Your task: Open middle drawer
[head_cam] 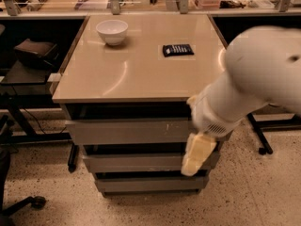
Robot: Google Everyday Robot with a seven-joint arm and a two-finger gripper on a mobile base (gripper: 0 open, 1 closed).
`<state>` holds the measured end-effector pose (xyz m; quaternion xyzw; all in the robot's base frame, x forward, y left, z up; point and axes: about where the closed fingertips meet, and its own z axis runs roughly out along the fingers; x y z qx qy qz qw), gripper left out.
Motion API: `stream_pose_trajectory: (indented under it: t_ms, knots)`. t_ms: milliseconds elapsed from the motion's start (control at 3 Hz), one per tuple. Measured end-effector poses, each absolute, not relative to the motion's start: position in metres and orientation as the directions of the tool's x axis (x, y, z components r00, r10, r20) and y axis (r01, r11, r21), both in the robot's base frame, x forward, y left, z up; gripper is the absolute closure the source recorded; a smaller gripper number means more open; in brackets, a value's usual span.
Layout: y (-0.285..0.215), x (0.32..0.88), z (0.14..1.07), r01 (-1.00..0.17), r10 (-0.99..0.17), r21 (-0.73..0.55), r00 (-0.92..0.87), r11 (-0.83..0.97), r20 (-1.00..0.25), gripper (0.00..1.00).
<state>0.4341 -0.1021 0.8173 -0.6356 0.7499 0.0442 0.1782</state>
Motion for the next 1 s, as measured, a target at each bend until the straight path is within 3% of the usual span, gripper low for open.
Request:
stream_pose_trajectory:
  t_ms: [1000]
  knots:
    - [-0.04, 0.445, 0.529, -0.934, -0.865, 0.141, -0.358, 0.329, -0.351, 0.0]
